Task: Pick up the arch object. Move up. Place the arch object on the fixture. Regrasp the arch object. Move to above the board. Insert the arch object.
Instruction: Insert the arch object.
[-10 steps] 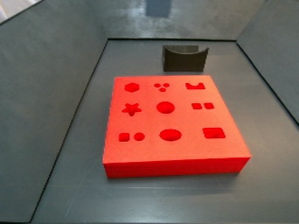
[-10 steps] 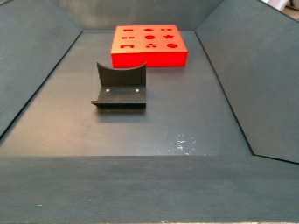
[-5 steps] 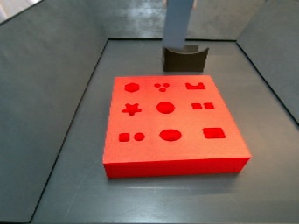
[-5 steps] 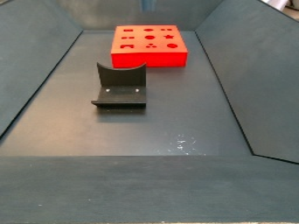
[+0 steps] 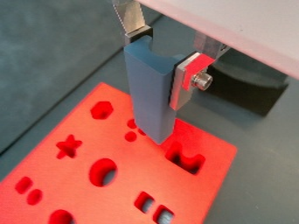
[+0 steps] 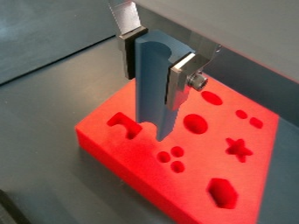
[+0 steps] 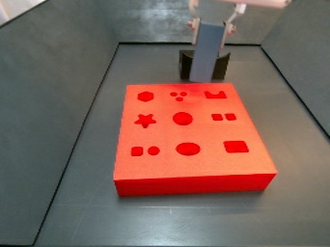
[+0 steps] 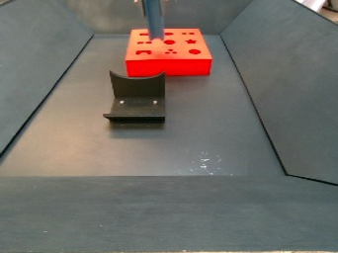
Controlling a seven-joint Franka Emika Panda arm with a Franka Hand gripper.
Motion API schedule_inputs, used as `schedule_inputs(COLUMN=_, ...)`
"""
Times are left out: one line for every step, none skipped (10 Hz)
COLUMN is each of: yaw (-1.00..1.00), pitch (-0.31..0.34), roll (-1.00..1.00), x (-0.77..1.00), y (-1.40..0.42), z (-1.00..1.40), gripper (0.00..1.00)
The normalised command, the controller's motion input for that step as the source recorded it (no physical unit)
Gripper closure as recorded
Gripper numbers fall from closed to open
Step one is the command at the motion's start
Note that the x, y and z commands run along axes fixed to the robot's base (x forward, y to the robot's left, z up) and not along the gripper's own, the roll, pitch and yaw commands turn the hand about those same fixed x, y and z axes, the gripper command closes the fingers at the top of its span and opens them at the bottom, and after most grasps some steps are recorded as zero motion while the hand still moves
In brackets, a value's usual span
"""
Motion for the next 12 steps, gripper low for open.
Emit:
schedule_inputs(yaw=0.00, pitch=0.000, roll=0.00, x=0.07, y=0.00, z=0.00, gripper=1.00)
schedule_inputs(yaw=0.01, pitch=0.000, roll=0.00, x=-0.01, y=0.00, z=0.00, gripper=1.00)
schedule_inputs(yaw=0.39, pitch=-0.019, roll=0.15, x=-0.01, y=0.00, z=-0.03, gripper=1.00)
schedule_inputs(yaw=0.79, pitch=-0.110, roll=0.06, x=0.07, y=0.03, z=-0.22, gripper=1.00)
schedule_inputs(yaw=0.94, pitch=-0.121, roll=0.02, x=0.00, y=0.00, z=-0.32, gripper=1.00)
schedule_inputs(yaw=0.91, pitch=-0.121, roll=0.00, x=0.00, y=0.00, z=-0.24, gripper=1.00)
schedule_inputs(yaw=0.26, pitch=-0.071, roll=-0.02, x=0.00, y=0.00, z=-0.01, gripper=1.00)
schedule_inputs(yaw=0.03, pitch=-0.016, roll=0.00, x=0.00, y=-0.02, z=-0.01, gripper=1.00)
schedule_inputs(yaw=0.00, pitch=-0.014, roll=0.00, x=0.40, y=0.00, z=0.13, gripper=1.00)
schedule_inputs(yaw=0.00, pitch=0.000, roll=0.07, x=0.61, y=0.15, z=0.60, gripper=1.00)
schedule_inputs(yaw=0.00, pitch=0.000, roll=0.06, x=0.50, y=0.11, z=0.49, gripper=1.00)
schedule_inputs(yaw=0.00, pitch=0.000, roll=0.00, x=0.07, y=0.00, z=0.04, gripper=1.00)
